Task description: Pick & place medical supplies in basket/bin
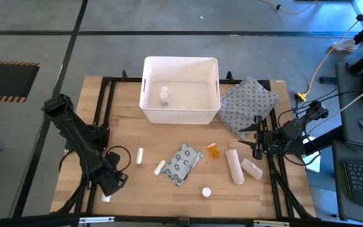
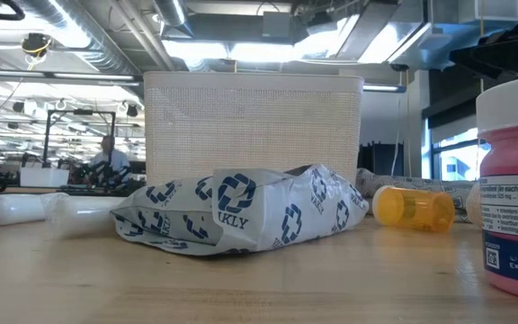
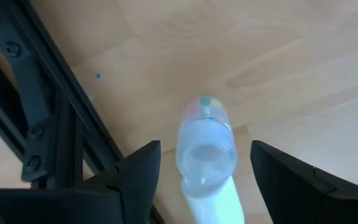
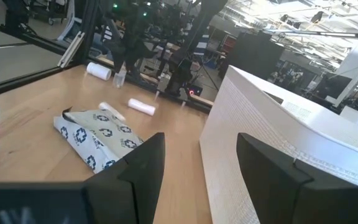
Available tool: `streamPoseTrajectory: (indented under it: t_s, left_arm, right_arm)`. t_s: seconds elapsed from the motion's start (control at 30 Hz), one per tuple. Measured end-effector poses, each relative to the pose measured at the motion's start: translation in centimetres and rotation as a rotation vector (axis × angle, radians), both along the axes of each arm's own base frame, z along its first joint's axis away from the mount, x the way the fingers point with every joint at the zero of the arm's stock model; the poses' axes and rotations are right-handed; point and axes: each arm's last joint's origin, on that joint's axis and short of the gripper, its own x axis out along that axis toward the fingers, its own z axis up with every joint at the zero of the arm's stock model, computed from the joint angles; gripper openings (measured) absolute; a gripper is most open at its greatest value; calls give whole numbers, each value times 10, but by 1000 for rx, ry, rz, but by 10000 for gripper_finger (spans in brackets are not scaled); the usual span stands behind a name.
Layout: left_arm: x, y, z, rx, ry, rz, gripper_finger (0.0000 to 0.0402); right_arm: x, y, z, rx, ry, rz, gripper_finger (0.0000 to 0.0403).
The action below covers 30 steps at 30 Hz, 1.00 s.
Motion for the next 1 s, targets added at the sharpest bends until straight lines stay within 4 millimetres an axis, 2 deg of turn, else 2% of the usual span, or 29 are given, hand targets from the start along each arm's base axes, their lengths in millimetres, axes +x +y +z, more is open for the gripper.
streamPoseTrajectory:
  t_s: [0.23,0.6,0.8,1.0]
  left_arm:
    - [-3,2,-8,-17,40,-2,222]
    - [1,7,-9,-16,13,-133,142]
    - [16,11,19,-59,-125,-204,141]
    - [36,33,62,11,-394,-327,143]
  right_arm:
    - [0,0,0,-1,0,0,201]
    - [0,0,0,-4,0,0,201]
    - [0,0,0,-5,0,0,201]
    - [0,0,0,-36,-3,0,201]
